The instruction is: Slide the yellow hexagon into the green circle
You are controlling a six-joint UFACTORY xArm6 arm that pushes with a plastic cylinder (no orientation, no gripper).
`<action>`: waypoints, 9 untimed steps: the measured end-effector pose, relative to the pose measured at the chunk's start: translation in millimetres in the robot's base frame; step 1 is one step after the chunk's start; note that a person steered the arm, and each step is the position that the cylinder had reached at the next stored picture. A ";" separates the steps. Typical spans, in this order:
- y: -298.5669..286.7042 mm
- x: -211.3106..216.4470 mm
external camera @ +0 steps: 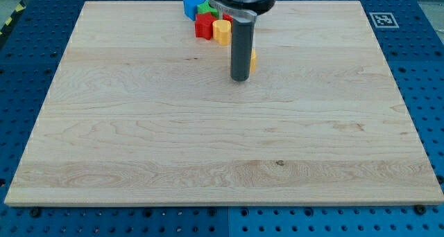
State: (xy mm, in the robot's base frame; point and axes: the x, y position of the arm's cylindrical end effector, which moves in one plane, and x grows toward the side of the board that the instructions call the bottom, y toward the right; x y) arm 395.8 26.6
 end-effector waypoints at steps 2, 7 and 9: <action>1.3 -36.8; 41.1 -48.0; 41.0 -78.5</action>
